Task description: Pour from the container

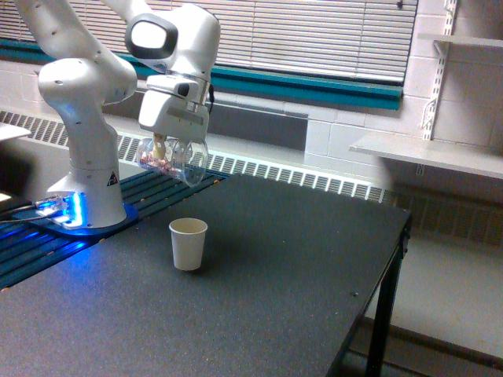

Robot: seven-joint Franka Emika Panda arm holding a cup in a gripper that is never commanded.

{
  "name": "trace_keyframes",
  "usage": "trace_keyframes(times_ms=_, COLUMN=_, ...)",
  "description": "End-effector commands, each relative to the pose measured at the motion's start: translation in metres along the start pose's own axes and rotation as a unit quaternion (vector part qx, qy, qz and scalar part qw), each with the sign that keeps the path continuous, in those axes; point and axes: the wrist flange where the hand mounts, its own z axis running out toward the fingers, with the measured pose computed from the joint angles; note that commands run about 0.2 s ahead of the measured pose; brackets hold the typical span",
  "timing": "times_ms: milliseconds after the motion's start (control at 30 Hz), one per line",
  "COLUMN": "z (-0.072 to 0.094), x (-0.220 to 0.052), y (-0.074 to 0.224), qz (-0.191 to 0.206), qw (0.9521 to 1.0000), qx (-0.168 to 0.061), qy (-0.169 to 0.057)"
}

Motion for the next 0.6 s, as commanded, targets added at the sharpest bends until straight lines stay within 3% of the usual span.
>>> trace_keyframes(times_ms=33, z=0.014, x=-0.017, y=-0.002, qz=-0.002, qw=0.9997, qx=-0.018, qy=-0.018)
trace_keyframes(times_ms=600, z=0.028, x=-0.028, y=-0.005, qz=-0.022, qw=0.9978, qx=-0.051, qy=-0.037)
